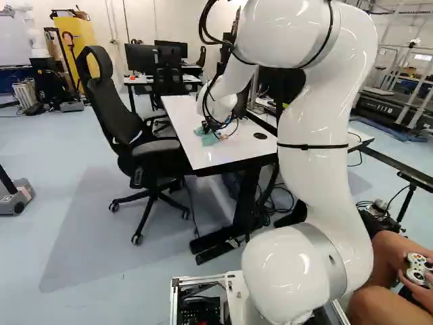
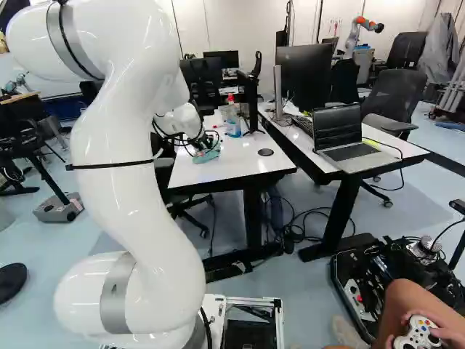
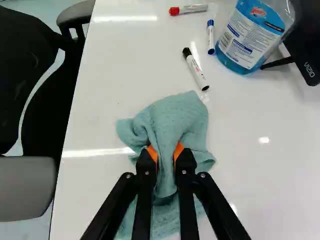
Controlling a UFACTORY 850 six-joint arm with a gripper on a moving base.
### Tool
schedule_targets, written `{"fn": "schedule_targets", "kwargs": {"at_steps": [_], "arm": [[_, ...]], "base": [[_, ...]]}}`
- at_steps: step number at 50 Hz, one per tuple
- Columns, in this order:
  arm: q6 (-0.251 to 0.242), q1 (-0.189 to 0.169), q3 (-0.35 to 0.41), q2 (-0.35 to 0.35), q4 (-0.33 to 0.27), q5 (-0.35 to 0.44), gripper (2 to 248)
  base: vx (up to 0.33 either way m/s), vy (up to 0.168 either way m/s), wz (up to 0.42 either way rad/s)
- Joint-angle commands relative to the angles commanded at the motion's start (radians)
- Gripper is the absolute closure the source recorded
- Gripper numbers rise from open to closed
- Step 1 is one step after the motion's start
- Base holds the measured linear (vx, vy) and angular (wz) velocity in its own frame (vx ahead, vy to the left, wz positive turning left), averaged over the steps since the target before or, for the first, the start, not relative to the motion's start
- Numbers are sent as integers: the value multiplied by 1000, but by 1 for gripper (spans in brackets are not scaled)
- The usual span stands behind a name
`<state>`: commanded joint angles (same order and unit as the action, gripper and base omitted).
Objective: Clean the table with the green towel
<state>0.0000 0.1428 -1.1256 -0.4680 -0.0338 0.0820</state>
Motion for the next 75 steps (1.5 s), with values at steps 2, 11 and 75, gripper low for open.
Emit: {"fn": "schedule_targets", "kwargs": {"at_steps": [2,11,75], "arm": [[0,5,-7,-5,0,0,197],[0,28,-25,-19,0,0,197],[0,86,178,140,0,0,197]], "base": [[0,0,0],[0,0,0],[0,0,0]]}}
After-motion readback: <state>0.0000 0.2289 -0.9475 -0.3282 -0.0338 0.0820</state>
